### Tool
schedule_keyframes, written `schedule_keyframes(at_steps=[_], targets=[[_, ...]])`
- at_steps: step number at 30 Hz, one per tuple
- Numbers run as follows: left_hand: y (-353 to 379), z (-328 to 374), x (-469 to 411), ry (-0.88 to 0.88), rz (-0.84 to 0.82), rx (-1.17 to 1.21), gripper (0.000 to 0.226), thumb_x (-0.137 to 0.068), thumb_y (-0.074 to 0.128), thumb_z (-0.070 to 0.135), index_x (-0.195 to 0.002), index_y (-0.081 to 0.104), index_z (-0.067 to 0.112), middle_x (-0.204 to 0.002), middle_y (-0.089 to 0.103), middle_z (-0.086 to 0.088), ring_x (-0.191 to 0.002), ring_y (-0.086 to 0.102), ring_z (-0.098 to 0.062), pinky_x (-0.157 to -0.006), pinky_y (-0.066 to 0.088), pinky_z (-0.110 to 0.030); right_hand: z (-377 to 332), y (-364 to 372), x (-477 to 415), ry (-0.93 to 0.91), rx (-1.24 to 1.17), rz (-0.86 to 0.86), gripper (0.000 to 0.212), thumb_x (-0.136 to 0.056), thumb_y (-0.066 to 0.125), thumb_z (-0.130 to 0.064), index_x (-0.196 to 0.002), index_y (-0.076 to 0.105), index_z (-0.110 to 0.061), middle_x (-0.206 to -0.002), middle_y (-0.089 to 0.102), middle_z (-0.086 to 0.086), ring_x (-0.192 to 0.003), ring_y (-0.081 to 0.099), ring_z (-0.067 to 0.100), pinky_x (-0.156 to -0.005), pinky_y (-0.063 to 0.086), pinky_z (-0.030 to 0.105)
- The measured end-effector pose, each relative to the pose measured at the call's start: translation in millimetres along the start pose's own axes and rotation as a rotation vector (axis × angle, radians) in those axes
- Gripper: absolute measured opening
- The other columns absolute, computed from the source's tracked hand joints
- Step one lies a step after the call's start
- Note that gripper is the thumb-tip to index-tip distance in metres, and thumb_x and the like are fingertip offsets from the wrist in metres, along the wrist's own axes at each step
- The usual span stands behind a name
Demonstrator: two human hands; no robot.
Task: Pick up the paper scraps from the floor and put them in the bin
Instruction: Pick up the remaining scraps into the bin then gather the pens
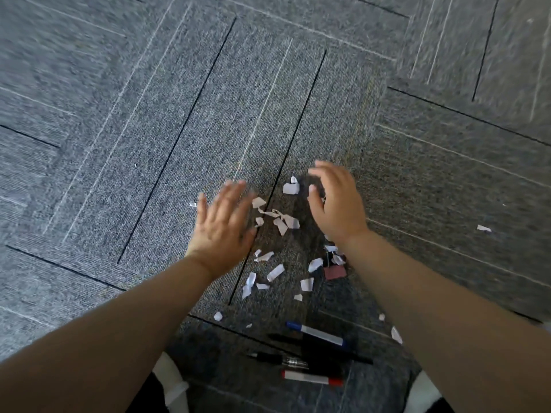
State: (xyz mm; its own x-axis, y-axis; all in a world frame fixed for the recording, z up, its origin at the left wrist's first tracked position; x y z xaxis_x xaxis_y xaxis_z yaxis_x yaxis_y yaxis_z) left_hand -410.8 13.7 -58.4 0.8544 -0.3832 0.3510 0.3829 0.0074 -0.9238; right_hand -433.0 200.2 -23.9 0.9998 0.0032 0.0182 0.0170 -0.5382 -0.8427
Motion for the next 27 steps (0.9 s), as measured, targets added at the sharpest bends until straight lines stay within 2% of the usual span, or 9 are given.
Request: schedule_keyframes(at_steps=[3,5,8,10,13,16,18,22,27], targets=[[-5,-46,1,-0.350,-0.008,0.120,0.067,-0.092,0.015,0.049,-0.138,-0.024,0.019,-0.147,-0.029,-0.007,-0.135,-0.026,-0.023,-0.111,-0.014,-0.047,-2,26,-16,-0.056,0.138,-0.280,0.050,-0.098,0.035,-0.025,-0.145,0.021,-0.013,-0.155,0.012,0.007,-0.143,0.007,0.024,-0.115,0.002,0.037],[-1,-51,3,-0.360,-0.067,0.169,0.069,-0.094,0.018,0.047,-0.142,-0.018,0.014,-0.150,-0.025,-0.011,-0.134,-0.027,-0.021,-0.112,-0.013,-0.042,-16,41,-12,-0.138,0.177,-0.403,0.047,-0.099,0.031,-0.027,-0.144,0.024,-0.015,-0.156,0.009,0.005,-0.143,0.002,0.022,-0.113,-0.001,0.036],[7,-32,12,-0.193,-0.149,0.173,0.070,-0.094,0.020,0.046,-0.142,-0.020,0.015,-0.148,-0.030,-0.004,-0.127,-0.032,-0.017,-0.105,-0.013,-0.039,-35,40,8,-0.181,0.067,-0.399,0.035,-0.096,0.040,-0.023,-0.127,0.053,-0.010,-0.146,0.037,0.006,-0.137,0.028,0.020,-0.112,0.024,0.038],[13,-12,17,-0.055,-0.196,0.171,0.070,-0.093,0.021,0.048,-0.141,-0.021,0.019,-0.146,-0.034,0.002,-0.131,-0.030,-0.015,-0.107,-0.007,-0.041,-35,24,23,-0.161,0.003,-0.240,0.031,-0.092,0.044,-0.023,-0.110,0.065,-0.009,-0.128,0.058,0.008,-0.118,0.053,0.021,-0.096,0.046,0.038],[20,24,20,0.169,-0.263,0.144,0.066,-0.093,0.023,0.048,-0.139,-0.018,0.025,-0.146,-0.029,0.007,-0.133,-0.024,-0.011,-0.112,0.005,-0.040,-11,-4,40,-0.058,-0.023,-0.029,0.034,-0.088,0.039,-0.023,-0.105,0.063,-0.007,-0.117,0.063,0.010,-0.109,0.056,0.025,-0.093,0.040,0.032],[15,55,23,0.343,-0.149,0.129,0.061,-0.093,0.026,0.044,-0.145,0.005,0.019,-0.155,0.002,-0.002,-0.135,-0.007,-0.012,-0.111,0.020,-0.044,27,-19,54,0.128,-0.016,0.042,0.037,-0.090,0.041,-0.020,-0.121,0.054,-0.005,-0.130,0.052,0.012,-0.121,0.042,0.026,-0.102,0.028,0.029],[5,48,17,0.243,-0.012,0.060,0.062,-0.091,0.025,0.044,-0.143,0.005,0.017,-0.154,0.004,-0.009,-0.138,-0.001,-0.022,-0.111,0.011,-0.051,50,-22,62,0.250,0.025,0.034,0.042,-0.093,0.045,-0.014,-0.134,0.041,-0.005,-0.143,0.037,0.012,-0.133,0.028,0.026,-0.112,0.023,0.036],[3,-20,4,-0.299,-0.095,0.109,0.068,-0.094,0.010,0.049,-0.128,-0.034,0.010,-0.143,-0.035,-0.014,-0.134,-0.027,-0.027,-0.113,-0.012,-0.042,72,-16,72,0.416,-0.023,-0.033,0.055,-0.097,0.037,-0.020,-0.146,0.014,-0.008,-0.156,0.005,0.006,-0.143,0.001,0.020,-0.117,0.008,0.038],[15,17,11,-0.058,-0.224,0.172,0.068,-0.095,0.016,0.046,-0.127,-0.034,0.011,-0.139,-0.040,-0.006,-0.129,-0.034,-0.019,-0.106,-0.017,-0.037,43,8,68,0.322,-0.127,-0.102,0.056,-0.099,0.031,-0.026,-0.147,0.007,-0.011,-0.156,-0.003,0.002,-0.142,-0.006,0.013,-0.116,0.004,0.031]])
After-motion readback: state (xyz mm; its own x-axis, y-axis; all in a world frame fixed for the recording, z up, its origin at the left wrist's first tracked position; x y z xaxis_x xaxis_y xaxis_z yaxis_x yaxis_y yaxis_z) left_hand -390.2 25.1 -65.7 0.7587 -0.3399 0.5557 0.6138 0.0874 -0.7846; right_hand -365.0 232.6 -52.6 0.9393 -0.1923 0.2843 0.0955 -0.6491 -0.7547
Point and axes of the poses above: each hand's wrist, its own x-axis away from the middle knuckle, its own y-axis out of the palm, z = x × y, the point moved 8 cm from there along -x, towards the middle knuckle
